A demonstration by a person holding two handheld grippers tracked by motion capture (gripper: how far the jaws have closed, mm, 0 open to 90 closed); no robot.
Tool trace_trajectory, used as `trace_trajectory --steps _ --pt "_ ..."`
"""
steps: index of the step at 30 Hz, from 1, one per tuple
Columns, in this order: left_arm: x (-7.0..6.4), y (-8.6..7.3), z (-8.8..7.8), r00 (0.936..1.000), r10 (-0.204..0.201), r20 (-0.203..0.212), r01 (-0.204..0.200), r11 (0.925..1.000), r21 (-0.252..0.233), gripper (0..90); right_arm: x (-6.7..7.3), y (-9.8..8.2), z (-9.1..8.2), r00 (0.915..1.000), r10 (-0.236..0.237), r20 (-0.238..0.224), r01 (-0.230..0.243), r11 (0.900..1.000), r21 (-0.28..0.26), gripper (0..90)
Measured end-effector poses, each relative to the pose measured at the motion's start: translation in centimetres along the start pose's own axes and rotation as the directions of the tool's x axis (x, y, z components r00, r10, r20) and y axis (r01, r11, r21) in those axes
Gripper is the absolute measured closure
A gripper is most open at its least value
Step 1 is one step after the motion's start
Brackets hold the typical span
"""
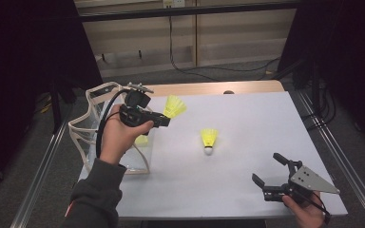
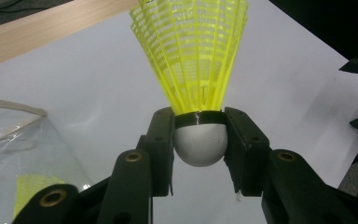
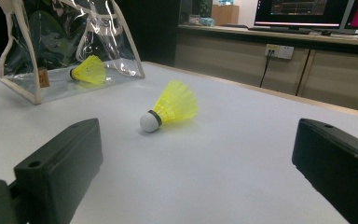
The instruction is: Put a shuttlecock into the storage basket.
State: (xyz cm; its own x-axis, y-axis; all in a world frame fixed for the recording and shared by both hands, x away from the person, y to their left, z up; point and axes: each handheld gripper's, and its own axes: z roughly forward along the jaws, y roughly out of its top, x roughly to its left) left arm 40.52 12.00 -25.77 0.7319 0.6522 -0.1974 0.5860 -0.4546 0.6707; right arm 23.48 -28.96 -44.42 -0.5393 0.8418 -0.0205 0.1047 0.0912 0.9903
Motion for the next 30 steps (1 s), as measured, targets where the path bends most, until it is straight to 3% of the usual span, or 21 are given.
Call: trace_trajectory --steps 30 --pt "1.8 0.3 -2.9 0.9969 -0.044 -0.066 0.043 0.9989 -0.02 64.8 0.0 0.0 0.0 1.0 0.001 0.0 -0.001 1.0 0.002 1.5"
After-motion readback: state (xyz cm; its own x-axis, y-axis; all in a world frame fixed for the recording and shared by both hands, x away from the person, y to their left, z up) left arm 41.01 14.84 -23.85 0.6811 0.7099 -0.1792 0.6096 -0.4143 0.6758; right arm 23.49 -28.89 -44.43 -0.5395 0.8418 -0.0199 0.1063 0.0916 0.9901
